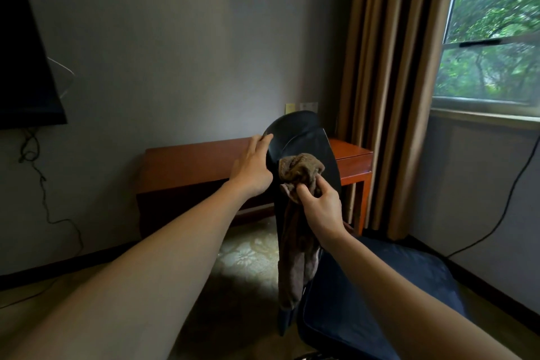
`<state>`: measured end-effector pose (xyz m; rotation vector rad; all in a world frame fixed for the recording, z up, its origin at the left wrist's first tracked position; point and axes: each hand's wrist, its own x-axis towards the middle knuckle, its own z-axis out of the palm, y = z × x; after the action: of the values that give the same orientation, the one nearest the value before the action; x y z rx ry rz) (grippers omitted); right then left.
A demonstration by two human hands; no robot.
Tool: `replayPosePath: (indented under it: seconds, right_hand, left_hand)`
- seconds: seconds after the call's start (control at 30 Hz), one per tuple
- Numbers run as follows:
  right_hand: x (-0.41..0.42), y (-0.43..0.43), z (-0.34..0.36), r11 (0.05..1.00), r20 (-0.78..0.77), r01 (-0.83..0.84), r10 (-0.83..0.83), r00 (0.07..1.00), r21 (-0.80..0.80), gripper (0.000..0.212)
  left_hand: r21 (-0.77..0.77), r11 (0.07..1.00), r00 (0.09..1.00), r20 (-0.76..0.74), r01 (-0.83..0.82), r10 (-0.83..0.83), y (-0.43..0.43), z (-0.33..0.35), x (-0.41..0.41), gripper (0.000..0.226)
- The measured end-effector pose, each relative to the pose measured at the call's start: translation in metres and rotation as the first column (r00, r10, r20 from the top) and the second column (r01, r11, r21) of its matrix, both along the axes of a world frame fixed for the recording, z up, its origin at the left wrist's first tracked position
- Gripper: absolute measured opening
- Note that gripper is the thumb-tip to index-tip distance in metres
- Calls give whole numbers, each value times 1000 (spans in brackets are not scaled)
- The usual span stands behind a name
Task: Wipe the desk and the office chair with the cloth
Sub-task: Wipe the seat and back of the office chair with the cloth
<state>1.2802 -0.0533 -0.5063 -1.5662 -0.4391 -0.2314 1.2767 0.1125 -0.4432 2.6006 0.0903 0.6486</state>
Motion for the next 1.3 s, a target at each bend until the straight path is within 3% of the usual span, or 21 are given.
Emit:
replayPosePath:
  seconds: [0.2,0.33,0.47,0.8,1.03,1.2,1.3]
  right_hand:
    - [2,9,4,998,0,62,-62,998,-7,13]
    - [-7,9,2,997,22,77,-77,997,-4,14]
    - [-20,2,4,985,41,173,-173,984,-4,11]
    - [-58,-20,9,974,80,226,-226,971,10,8]
    - [-76,-29,25,942,103,334,-330,939,-25,6]
    - [-88,-48,23,931,85,365,-363,928,-15,11]
    - [-93,-62,16,932,94,362,-363,927,24,14]
  left_hand:
    - [432,891,990,89,-137,109,8,7,1,88]
    - [546,818,983,115,-183,143,4,8,-8,87]
    - [693,674,966,182,-257,181,-11,-2,-21,81]
    - [743,623,969,207,-244,132,-36,-4,-64,78]
    - [818,559,967,232,-137,-101,-41,9,-81,60]
    - [753,640,937,315,-150,-151,-41,15,-87,62]
    - [756,646,965,232,-103,-118,-42,23,-82,67]
